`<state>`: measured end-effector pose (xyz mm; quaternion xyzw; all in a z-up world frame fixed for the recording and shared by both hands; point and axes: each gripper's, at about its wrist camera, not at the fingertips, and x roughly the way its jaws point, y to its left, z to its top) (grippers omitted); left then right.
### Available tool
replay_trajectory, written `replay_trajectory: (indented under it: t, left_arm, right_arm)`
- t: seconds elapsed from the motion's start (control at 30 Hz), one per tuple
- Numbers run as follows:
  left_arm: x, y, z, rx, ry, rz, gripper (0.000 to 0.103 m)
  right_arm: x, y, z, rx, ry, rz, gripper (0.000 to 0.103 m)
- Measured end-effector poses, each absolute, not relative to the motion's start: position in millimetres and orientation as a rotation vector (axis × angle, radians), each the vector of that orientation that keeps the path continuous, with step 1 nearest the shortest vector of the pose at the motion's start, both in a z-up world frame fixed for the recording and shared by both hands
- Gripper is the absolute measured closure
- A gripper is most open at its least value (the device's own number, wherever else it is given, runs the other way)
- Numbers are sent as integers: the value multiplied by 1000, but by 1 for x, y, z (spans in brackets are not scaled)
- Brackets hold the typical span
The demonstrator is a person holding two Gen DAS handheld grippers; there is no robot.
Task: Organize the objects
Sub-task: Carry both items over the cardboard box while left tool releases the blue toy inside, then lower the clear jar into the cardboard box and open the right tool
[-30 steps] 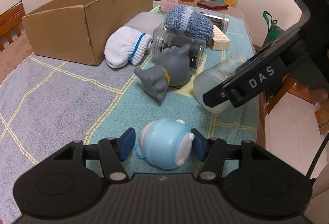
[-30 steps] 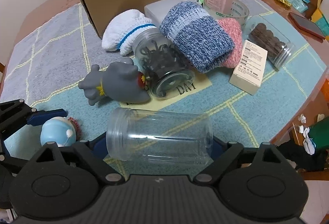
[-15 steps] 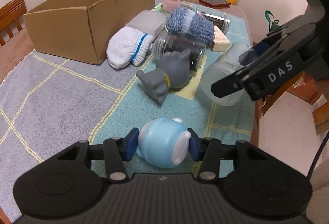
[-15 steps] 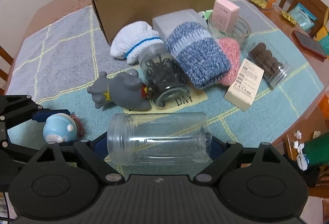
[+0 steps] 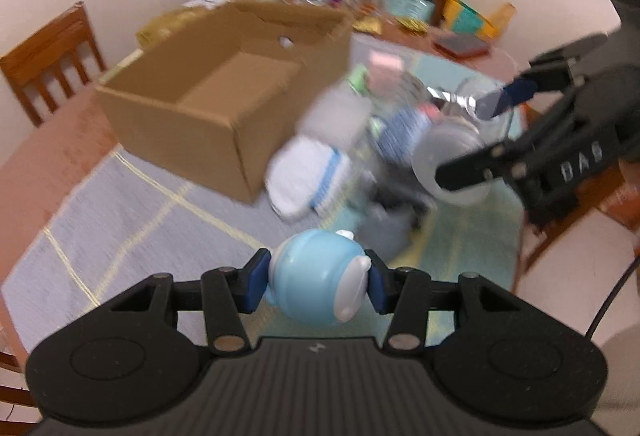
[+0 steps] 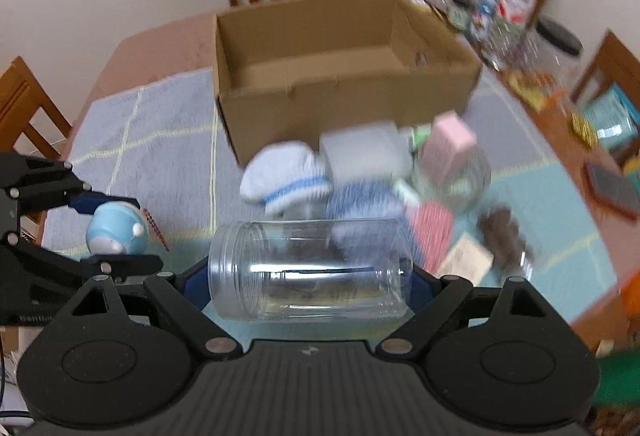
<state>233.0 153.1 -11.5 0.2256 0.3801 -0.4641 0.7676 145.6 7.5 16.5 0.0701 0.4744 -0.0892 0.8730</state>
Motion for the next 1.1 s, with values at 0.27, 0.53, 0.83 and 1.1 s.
replay_trajectory:
  t: [0.27,0.53,0.83,1.1]
  left_arm:
    - [282,100,35,439,729,-859,54]
    - [342,40,46,340,728,-698,54]
    - [365,15,17,291,812,-534,13]
    - [363,12,24,308,798,-449,8]
  right_arm:
    - [196,-43,39,73,929,-80,10]
    - [251,-101,59,20,872,1,9]
    - [296,-149,55,67,874,63,10]
    - [326,-163,42,40,896,115,9]
